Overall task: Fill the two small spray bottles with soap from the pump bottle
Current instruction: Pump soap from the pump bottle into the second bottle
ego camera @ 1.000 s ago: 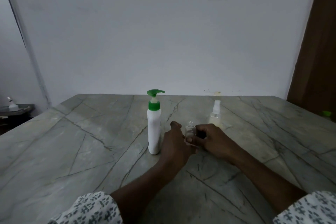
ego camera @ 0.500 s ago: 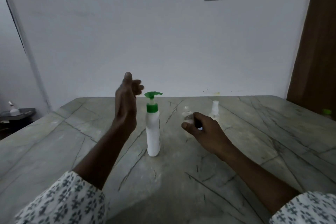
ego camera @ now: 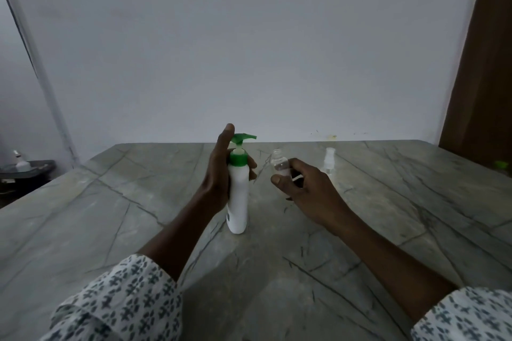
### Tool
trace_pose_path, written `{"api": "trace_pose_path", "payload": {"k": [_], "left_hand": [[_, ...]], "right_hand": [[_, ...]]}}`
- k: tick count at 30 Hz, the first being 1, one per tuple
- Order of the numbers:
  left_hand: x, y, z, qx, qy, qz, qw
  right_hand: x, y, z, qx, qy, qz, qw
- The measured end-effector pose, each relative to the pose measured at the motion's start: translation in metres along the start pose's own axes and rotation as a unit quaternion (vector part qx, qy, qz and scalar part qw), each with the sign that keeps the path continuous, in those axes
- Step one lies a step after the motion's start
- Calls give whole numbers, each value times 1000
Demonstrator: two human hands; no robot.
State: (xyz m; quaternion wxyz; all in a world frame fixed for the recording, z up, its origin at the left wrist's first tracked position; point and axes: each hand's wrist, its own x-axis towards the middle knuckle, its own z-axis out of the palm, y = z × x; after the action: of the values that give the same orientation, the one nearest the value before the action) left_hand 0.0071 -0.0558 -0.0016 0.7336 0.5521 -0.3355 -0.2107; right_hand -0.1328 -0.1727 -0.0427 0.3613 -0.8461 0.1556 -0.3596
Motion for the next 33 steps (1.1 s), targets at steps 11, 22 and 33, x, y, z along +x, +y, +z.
{"api": "trace_pose_path", "payload": {"k": [11, 22, 33], "left_hand": [[2, 7, -8, 44, -75, -12, 996], [-17, -12, -6, 99, -44, 168, 980], [-32, -30, -3, 337, 2, 353, 873]], "right_hand": [[5, -17, -2, -62, 10, -58, 996], [3, -15, 4, -71, 9, -59, 996], [-1, -14, 3, -71, 15, -29, 997]]}}
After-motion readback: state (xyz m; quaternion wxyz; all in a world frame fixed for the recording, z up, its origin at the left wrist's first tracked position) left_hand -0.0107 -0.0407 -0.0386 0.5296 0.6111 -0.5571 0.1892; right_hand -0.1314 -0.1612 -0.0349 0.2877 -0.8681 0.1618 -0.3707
